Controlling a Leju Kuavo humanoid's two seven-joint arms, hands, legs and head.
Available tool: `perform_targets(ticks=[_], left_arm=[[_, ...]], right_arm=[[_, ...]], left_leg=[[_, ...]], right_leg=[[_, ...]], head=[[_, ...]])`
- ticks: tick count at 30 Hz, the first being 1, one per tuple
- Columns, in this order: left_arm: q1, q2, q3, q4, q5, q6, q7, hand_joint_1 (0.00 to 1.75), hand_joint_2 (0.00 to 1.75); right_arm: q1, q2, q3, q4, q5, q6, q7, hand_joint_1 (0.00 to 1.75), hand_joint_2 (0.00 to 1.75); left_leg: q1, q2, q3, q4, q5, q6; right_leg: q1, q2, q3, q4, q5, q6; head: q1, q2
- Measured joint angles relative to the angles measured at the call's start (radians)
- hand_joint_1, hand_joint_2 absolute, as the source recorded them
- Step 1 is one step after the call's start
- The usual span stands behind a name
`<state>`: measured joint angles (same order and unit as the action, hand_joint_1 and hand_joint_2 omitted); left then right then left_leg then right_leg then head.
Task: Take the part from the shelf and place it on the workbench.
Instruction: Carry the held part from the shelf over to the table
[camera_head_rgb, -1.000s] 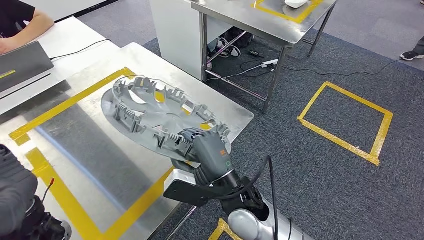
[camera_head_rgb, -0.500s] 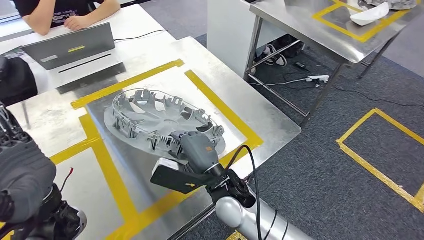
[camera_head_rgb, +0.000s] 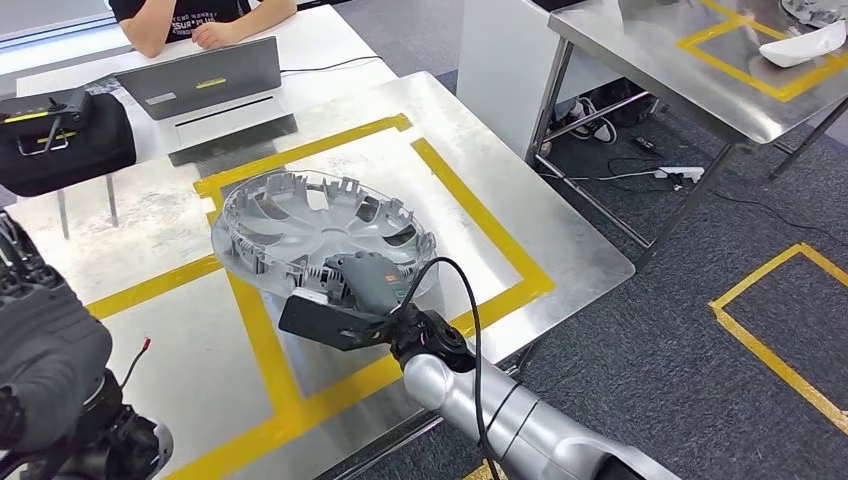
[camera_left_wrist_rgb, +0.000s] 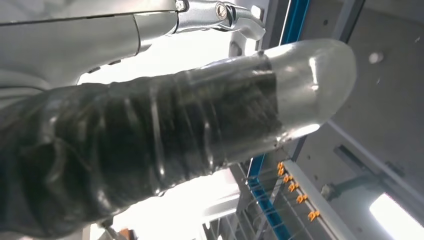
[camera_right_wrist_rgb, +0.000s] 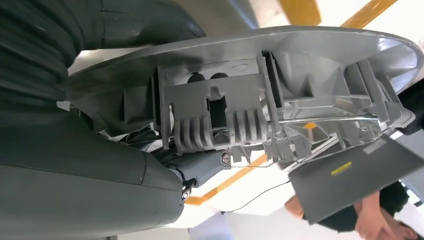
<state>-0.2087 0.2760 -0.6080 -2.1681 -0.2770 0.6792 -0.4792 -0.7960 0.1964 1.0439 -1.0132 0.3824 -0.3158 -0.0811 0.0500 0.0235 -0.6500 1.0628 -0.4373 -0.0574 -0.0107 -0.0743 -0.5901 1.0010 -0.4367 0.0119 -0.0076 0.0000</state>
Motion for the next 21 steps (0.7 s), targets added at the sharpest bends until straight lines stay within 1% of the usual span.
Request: perform_targets(ticks=[1,2,3,4,5,6,7,8,9,10,11,12,13,14,15,16,17,18,19,20,21], left_arm=[[-0.001,0.0,-0.001,0.002,0.001,0.0,-0.002,0.0,0.0],[-0.002,-0.001,-0.002,0.003,0.001,-0.001,-0.003,0.0,0.0],[-0.003,-0.001,-0.003,0.003,0.001,-0.001,-0.004,0.0,0.0],[-0.003,-0.001,-0.003,0.004,0.001,-0.002,-0.005,0.0,0.0],[-0.004,-0.001,-0.003,0.004,0.001,-0.002,-0.007,0.0,0.0],[-0.004,-0.002,-0.004,0.004,0.001,-0.002,-0.008,0.0,0.0],[-0.005,-0.003,-0.004,0.005,0.001,-0.003,-0.011,0.0,0.0],[-0.006,-0.004,-0.005,0.007,0.002,-0.003,-0.013,0.0,0.0],[-0.007,-0.004,-0.006,0.009,0.003,-0.003,-0.015,0.0,0.0],[-0.007,-0.005,-0.007,0.011,0.005,-0.003,-0.018,0.0,0.0],[-0.007,-0.005,-0.008,0.013,0.008,-0.003,-0.02,0.0,0.0],[-0.007,-0.006,-0.009,0.015,0.012,-0.004,-0.023,0.0,0.0],[-0.007,-0.006,-0.009,0.016,0.015,-0.005,-0.024,0.0,0.0],[-0.008,-0.006,-0.009,0.017,0.017,-0.006,-0.026,0.0,0.0],[-0.008,-0.007,-0.01,0.018,0.018,-0.007,-0.026,0.0,0.0],[-0.009,-0.007,-0.01,0.019,0.018,-0.008,-0.027,0.0,0.0],[-0.009,-0.007,-0.01,0.02,0.018,-0.008,-0.027,0.0,0.0],[-0.01,-0.007,-0.011,0.021,0.018,-0.009,-0.027,0.0,0.0],[-0.01,-0.007,-0.011,0.021,0.018,-0.01,-0.028,0.0,0.0],[-0.011,-0.007,-0.012,0.022,0.02,-0.012,-0.029,0.0,0.0],[-0.012,-0.007,-0.013,0.022,0.022,-0.014,-0.031,0.0,0.0]], right_arm=[[-0.008,0.004,0.0,0.013,-0.012,0.006,-0.002,1.75,1.75],[-0.012,0.007,0.0,0.021,-0.021,0.011,-0.005,1.75,1.75],[-0.016,0.01,0.001,0.032,-0.032,0.016,-0.009,1.75,1.75],[-0.02,0.013,0.001,0.044,-0.044,0.022,-0.012,1.75,1.75],[-0.026,0.016,0.001,0.057,-0.055,0.027,-0.014,1.75,1.75],[-0.034,0.018,0.002,0.075,-0.07,0.033,-0.015,1.75,1.75],[-0.045,0.021,0.002,0.097,-0.09,0.04,-0.015,1.75,1.75],[-0.058,0.024,0.004,0.122,-0.113,0.048,-0.014,1.75,1.75],[-0.071,0.027,0.005,0.15,-0.139,0.056,-0.012,1.75,1.75],[-0.083,0.029,0.007,0.175,-0.163,0.062,-0.009,1.75,1.75],[-0.093,0.031,0.01,0.198,-0.185,0.067,-0.005,1.75,1.75],[-0.103,0.033,0.012,0.218,-0.202,0.07,-0.002,1.75,1.75],[-0.113,0.036,0.014,0.235,-0.214,0.072,0.002,1.75,1.75],[-0.125,0.04,0.016,0.251,-0.222,0.074,0.004,1.75,1.75],[-0.136,0.044,0.016,0.265,-0.227,0.075,0.006,1.75,1.75],[-0.145,0.048,0.017,0.279,-0.229,0.076,0.007,1.75,1.75],[-0.153,0.052,0.017,0.292,-0.231,0.077,0.008,1.75,1.75],[-0.157,0.055,0.017,0.302,-0.232,0.079,0.01,1.75,1.75],[-0.16,0.059,0.017,0.313,-0.232,0.082,0.014,1.75,1.75],[-0.163,0.064,0.018,0.324,-0.233,0.089,0.023,1.75,1.75],[-0.168,0.07,0.02,0.337,-0.236,0.099,0.036,1.75,1.75]], left_leg=[[0.0,0.002,0.02,-0.022,-0.003,0.007],[-0.001,0.001,0.022,-0.017,-0.012,0.02],[-0.002,-0.002,0.026,-0.015,-0.013,0.033],[-0.002,-0.006,0.026,-0.012,-0.014,0.047],[-0.003,-0.008,0.025,-0.012,-0.012,0.055],[-0.003,-0.011,0.024,-0.013,-0.008,0.061],[-0.004,-0.013,0.021,-0.014,-0.005,0.067],[-0.007,-0.016,0.018,-0.014,-0.002,0.071],[-0.01,-0.02,0.015,-0.014,0.0,0.074],[-0.014,-0.024,0.012,-0.015,0.002,0.078],[-0.019,-0.029,0.011,-0.015,0.005,0.081],[-0.025,-0.034,0.009,-0.015,0.007,0.083],[-0.031,-0.039,0.009,-0.016,0.01,0.085],[-0.034,-0.042,0.009,-0.018,0.014,0.087],[-0.037,-0.047,0.012,-0.021,0.017,0.085],[-0.037,-0.051,0.014,-0.026,0.019,0.081],[-0.036,-0.054,0.018,-0.03,0.021,0.075],[-0.036,-0.059,0.021,-0.037,0.023,0.068],[-0.035,-0.061,0.02,-0.041,0.027,0.063],[-0.036,-0.059,0.016,-0.039,0.026,0.059],[-0.037,-0.054,0.008,-0.024,0.013,0.056]], right_leg=[[0.0,-0.002,-0.008,0.013,-0.008,0.009],[0.003,-0.002,-0.013,0.019,-0.014,0.017],[0.005,-0.003,-0.015,0.024,-0.02,0.022],[0.003,-0.002,-0.014,0.026,-0.026,0.026],[0.0,0.005,-0.017,0.036,-0.037,0.031],[-0.002,0.015,-0.031,0.062,-0.058,0.035],[-0.003,0.029,-0.056,0.109,-0.088,0.038],[-0.003,0.042,-0.087,0.171,-0.122,0.038],[-0.001,0.05,-0.118,0.237,-0.151,0.035],[0.001,0.056,-0.14,0.285,-0.164,0.03],[0.006,0.059,-0.144,0.299,-0.16,0.022],[0.011,0.062,-0.13,0.276,-0.142,0.01],[0.018,0.065,-0.101,0.226,-0.116,-0.005],[0.029,0.073,-0.061,0.155,-0.091,-0.027],[0.04,0.083,-0.028,0.095,-0.072,-0.045],[0.049,0.091,-0.004,0.052,-0.062,-0.059],[0.057,0.097,0.011,0.026,-0.057,-0.069],[0.059,0.098,0.014,0.018,-0.053,-0.07],[0.056,0.094,0.025,0.004,-0.042,-0.071],[0.052,0.091,0.035,-0.013,-0.027,-0.068],[0.047,0.087,0.045,-0.029,-0.01,-0.067]], head=[[-0.005,0.0],[-0.006,0.0],[-0.005,0.0],[0.0,0.0],[0.008,0.0],[0.014,0.0],[0.02,0.0],[0.027,0.0],[0.034,0.0],[0.039,0.0],[0.044,0.0],[0.048,0.0],[0.052,0.0],[0.053,0.0],[0.049,0.0],[0.046,0.0],[0.045,0.0],[0.044,0.0],[0.05,0.0],[0.053,0.0],[0.05,0.0]])
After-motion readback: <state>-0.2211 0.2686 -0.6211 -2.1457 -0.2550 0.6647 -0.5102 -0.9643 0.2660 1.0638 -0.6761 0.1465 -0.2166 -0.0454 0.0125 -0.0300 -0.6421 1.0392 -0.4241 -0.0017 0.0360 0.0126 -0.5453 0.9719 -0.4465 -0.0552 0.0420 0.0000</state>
